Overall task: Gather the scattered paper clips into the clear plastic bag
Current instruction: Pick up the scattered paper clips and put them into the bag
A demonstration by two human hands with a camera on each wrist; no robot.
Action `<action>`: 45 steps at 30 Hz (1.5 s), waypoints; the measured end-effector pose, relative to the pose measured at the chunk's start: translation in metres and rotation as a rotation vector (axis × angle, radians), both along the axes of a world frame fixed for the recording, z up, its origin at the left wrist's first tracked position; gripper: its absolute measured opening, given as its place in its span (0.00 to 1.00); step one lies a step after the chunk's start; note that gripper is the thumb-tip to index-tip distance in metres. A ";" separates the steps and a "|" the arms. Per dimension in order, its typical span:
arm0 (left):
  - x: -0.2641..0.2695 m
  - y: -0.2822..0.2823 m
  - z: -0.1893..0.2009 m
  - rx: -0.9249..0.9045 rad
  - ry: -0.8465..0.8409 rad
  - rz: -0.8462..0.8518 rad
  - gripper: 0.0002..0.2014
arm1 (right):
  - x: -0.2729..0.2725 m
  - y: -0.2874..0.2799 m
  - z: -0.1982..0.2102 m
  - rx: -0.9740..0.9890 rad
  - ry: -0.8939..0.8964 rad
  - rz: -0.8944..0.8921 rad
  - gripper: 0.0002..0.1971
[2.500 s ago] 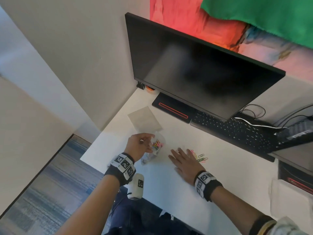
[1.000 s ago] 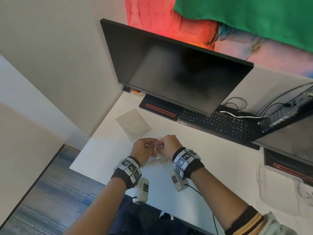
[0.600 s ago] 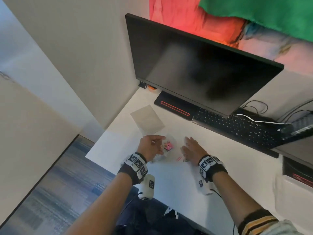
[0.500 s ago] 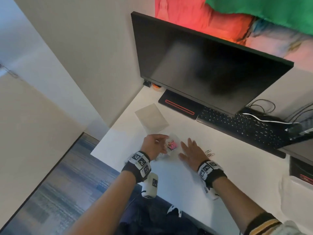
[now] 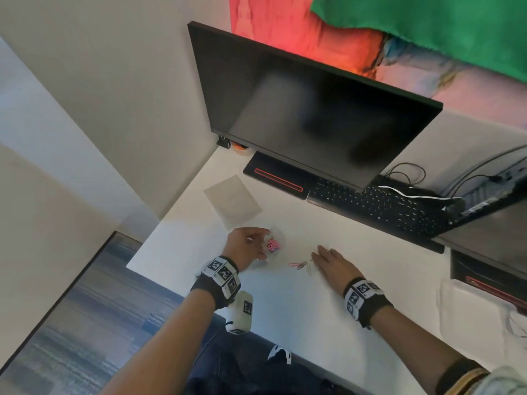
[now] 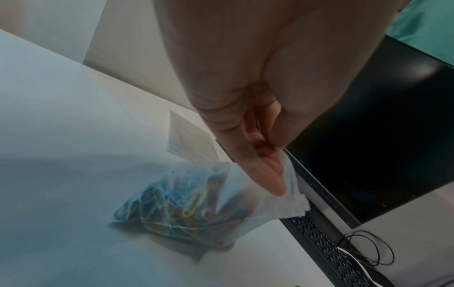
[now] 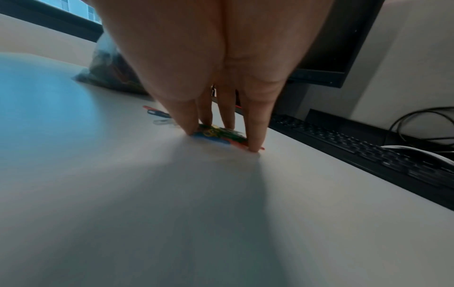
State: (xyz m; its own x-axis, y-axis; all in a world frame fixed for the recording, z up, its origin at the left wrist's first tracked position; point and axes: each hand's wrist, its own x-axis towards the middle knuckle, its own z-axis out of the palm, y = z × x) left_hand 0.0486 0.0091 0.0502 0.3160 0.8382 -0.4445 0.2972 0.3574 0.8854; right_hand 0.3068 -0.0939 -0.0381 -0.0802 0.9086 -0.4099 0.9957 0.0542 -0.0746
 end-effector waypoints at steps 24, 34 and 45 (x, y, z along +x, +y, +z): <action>0.030 -0.005 -0.001 0.019 0.011 -0.095 0.11 | -0.065 0.037 0.105 0.162 1.244 -0.853 0.08; 0.036 -0.009 0.000 0.088 0.062 -0.165 0.11 | -0.086 0.044 0.102 0.179 0.891 -0.832 0.04; 0.028 -0.007 -0.001 0.079 0.080 -0.169 0.12 | -0.056 0.036 0.110 0.165 0.847 -0.619 0.05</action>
